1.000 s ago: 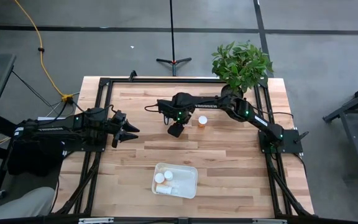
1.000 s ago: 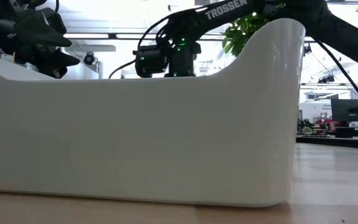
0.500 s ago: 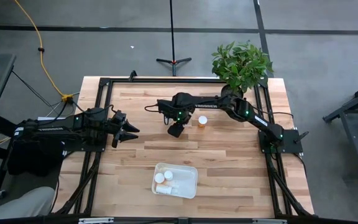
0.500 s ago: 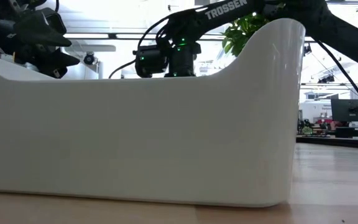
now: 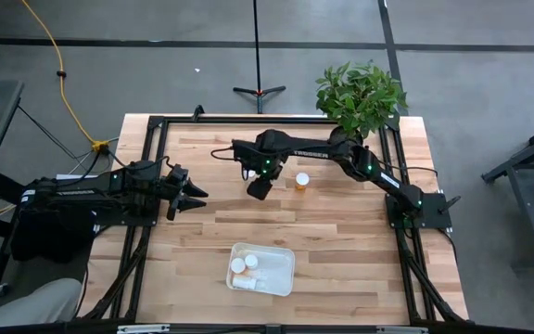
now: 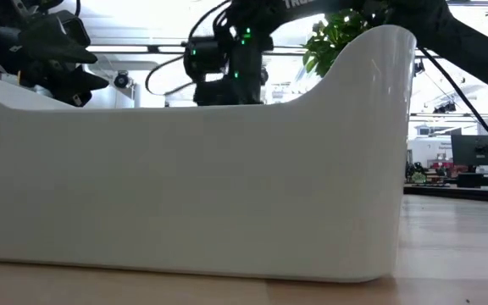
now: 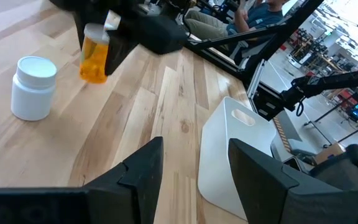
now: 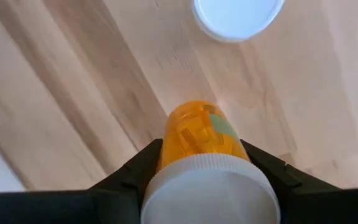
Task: Pick and place pill bottles into a basket
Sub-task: Put the left orange pill bottle into the white bin
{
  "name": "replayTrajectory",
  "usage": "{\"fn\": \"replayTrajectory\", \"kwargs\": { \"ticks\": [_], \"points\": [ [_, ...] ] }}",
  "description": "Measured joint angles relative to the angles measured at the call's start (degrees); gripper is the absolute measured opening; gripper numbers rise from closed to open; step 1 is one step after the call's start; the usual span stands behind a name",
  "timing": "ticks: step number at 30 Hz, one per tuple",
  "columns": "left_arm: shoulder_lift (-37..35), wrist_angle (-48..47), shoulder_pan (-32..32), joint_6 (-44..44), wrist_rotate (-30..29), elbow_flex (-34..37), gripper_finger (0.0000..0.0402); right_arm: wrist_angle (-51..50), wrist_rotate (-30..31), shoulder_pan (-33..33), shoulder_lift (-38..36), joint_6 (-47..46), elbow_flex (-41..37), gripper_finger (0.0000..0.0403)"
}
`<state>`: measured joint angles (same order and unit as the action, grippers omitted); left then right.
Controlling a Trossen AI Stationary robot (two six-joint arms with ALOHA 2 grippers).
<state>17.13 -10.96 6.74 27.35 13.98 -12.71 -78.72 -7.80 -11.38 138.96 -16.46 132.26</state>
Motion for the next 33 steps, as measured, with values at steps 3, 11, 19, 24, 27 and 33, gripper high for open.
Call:
{"fn": "replayTrajectory", "kwargs": {
  "ticks": [3,11,19,24,27,33],
  "points": [
    [0.00,0.00,0.00,-0.02,0.00,0.00,0.0216,-1.61,0.17,0.46,-0.22,0.03,2.86,0.0170],
    [0.02,-0.17,0.00,-0.04,-0.02,0.00,0.0216,-5.10,-2.87,3.94,-2.82,-0.54,1.94,0.0169],
    [0.02,-0.51,0.00,-0.04,-0.07,0.00,0.0216,-6.18,-3.73,9.07,-3.78,-2.03,2.69,0.0169],
    [0.02,-1.49,0.00,-0.05,-0.13,0.00,0.0216,-5.30,-4.34,13.26,-4.44,-5.41,2.73,0.0169],
    [0.00,-1.63,-0.02,-0.04,-0.15,0.00,0.0216,-4.38,-4.64,16.02,-4.46,-7.74,2.73,0.0169],
    [0.02,-1.67,0.00,-0.64,-0.13,0.00,0.0216,-0.82,-4.80,21.06,-4.46,-13.77,2.73,0.0169]
  ]
}}
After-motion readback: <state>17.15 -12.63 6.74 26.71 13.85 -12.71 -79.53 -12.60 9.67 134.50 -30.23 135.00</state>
